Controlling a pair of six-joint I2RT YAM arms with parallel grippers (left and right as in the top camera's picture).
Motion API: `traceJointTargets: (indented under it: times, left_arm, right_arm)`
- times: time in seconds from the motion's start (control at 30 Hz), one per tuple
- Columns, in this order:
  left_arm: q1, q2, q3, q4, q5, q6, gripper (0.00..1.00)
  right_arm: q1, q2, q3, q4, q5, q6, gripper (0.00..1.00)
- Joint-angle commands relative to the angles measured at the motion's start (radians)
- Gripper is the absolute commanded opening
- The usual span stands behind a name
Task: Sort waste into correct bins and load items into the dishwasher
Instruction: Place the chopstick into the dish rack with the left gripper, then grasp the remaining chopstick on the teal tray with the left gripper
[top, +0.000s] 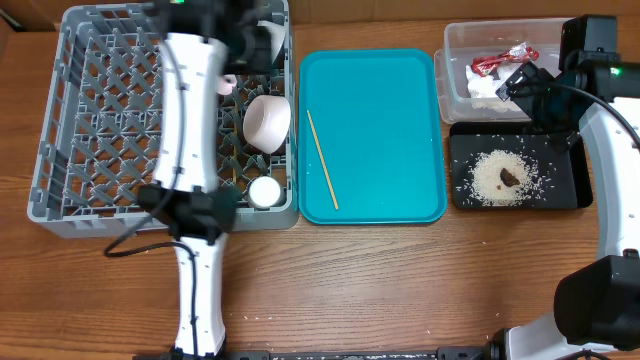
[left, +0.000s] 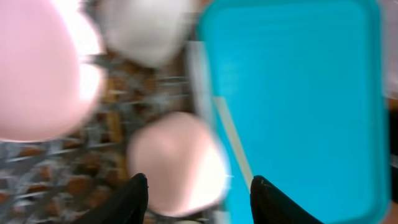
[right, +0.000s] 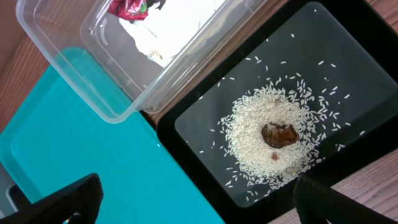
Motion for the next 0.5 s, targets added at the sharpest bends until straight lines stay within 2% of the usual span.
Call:
traceJointTargets:
  times: [0.0, 0.03, 0.13, 0.2, 0.33, 0.47]
  left_arm:
    - [-0.183, -0.011, -0.008, -0.002, -0.140, -0.156, 0.55]
    - [-0.254, 0.000, -0.034, 0.005, -0.251, -0.239, 0.54]
    - [-0.358, 0.013, -0.116, 0.035, -0.359, -0.404, 0.56]
    - [-0.395, 0.021, -0.186, 0.056, -0.371, -0.503, 0.59]
    - [-0.397, 0.021, -0.370, 0.072, -0.360, -0.688, 0.57]
    - [-0.385, 0.021, -0.534, 0.118, -0.351, -0.767, 0.59]
  right_arm:
    - [-0.002, -0.003, 0.005, 0.003, 0.017, -0.003, 1.00]
    - [-0.002, -0.003, 0.005, 0.003, 0.017, -0.003, 1.00]
    - [-0.002, -0.003, 0.005, 0.003, 0.017, -0.003, 1.00]
    - [-0.002, -0.003, 0.005, 0.003, 0.017, -0.003, 1.00]
    - [-0.002, -0.003, 0.005, 0.003, 0.017, -0.003, 1.00]
    - [-0.002, -0.003, 0.005, 0.003, 0.017, -0.003, 1.00]
